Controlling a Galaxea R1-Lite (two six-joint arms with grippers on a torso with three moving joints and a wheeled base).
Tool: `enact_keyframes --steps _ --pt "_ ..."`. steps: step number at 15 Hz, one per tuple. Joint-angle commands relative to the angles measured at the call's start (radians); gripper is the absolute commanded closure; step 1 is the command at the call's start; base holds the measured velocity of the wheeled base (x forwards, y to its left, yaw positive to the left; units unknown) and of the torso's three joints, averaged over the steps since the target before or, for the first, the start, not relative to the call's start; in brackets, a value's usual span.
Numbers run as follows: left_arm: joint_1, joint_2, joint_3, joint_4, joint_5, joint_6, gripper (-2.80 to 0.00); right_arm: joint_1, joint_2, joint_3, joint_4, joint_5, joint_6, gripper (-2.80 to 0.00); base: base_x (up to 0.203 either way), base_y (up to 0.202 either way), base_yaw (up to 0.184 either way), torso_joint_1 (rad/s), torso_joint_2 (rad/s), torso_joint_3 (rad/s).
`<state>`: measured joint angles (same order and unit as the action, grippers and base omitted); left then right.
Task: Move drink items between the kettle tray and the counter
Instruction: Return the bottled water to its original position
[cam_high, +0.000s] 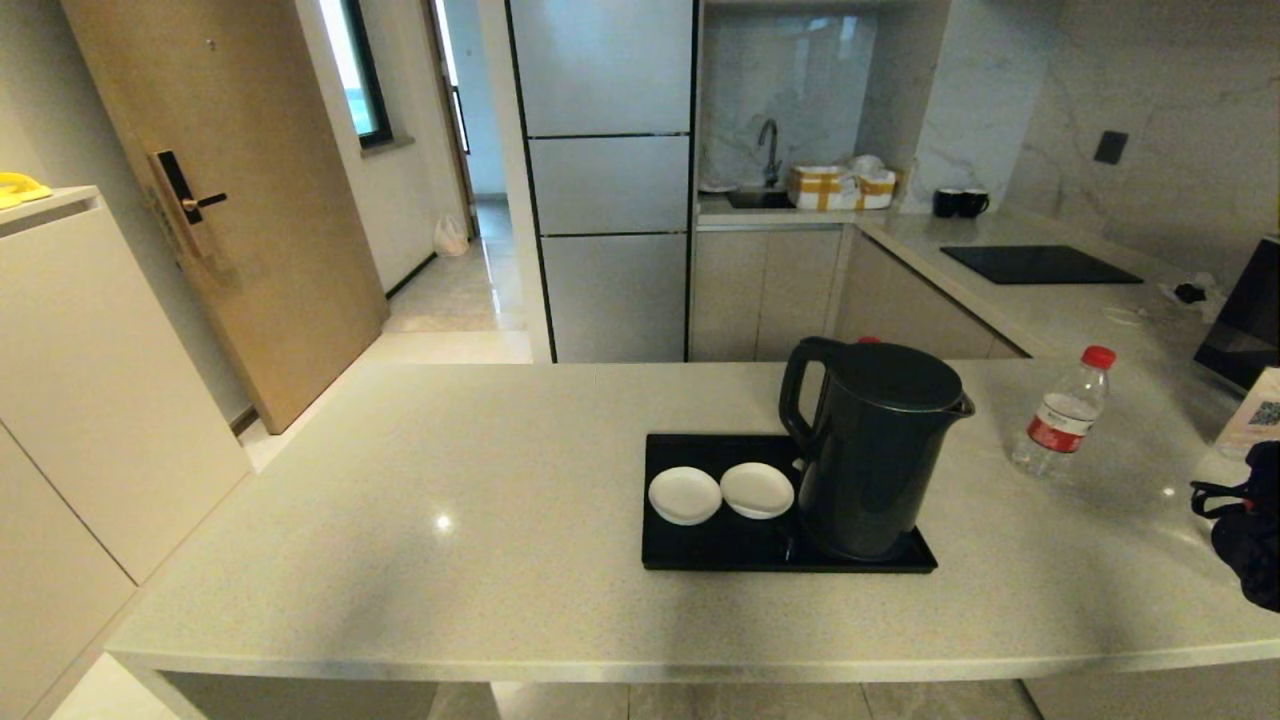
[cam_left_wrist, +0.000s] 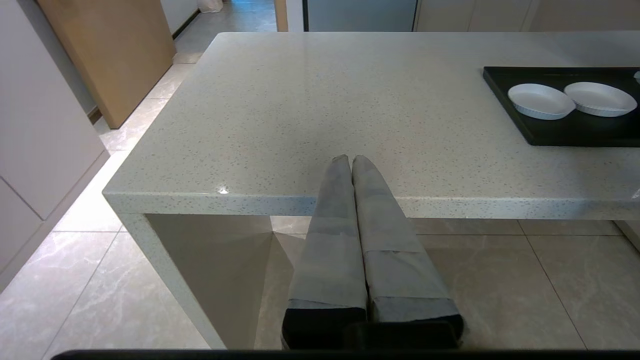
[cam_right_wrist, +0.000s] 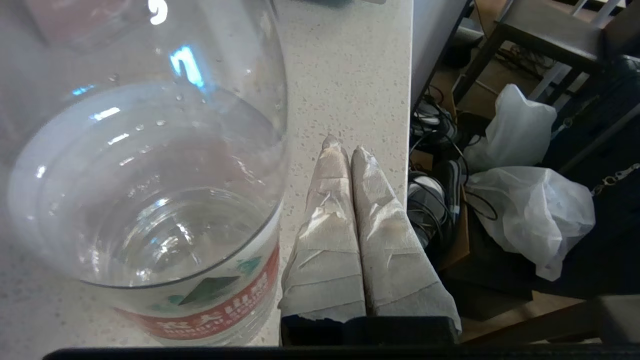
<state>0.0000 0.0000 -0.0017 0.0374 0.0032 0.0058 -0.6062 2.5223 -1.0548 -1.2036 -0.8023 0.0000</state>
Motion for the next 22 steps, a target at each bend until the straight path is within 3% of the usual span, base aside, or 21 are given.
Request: enact_keyframes --steps 1,19,20,22 --pt "0.0 0.0 0.0 -0.001 0.0 0.0 0.0 0.004 0.0 0.014 -0.001 0.011 0.0 0.0 0.0 0.0 0.0 0.0 0.0 0.0" --pt "0.0 0.0 0.0 0.001 0.0 0.0 0.0 0.006 -0.019 0.002 0.036 0.005 0.025 0.0 0.0 0.0 0.0 0.0 0.0 0.0" --pt "0.0 0.0 0.0 0.0 0.0 0.0 0.0 0.01 -0.025 0.015 0.048 0.007 0.025 -2.8 0.0 0.0 0.0 0.0 0.0 0.0" --pt "0.001 0.0 0.0 -0.001 0.0 0.0 0.0 0.013 -0.03 0.035 0.051 0.011 0.025 -2.8 0.0 0.0 0.0 0.0 0.0 0.0"
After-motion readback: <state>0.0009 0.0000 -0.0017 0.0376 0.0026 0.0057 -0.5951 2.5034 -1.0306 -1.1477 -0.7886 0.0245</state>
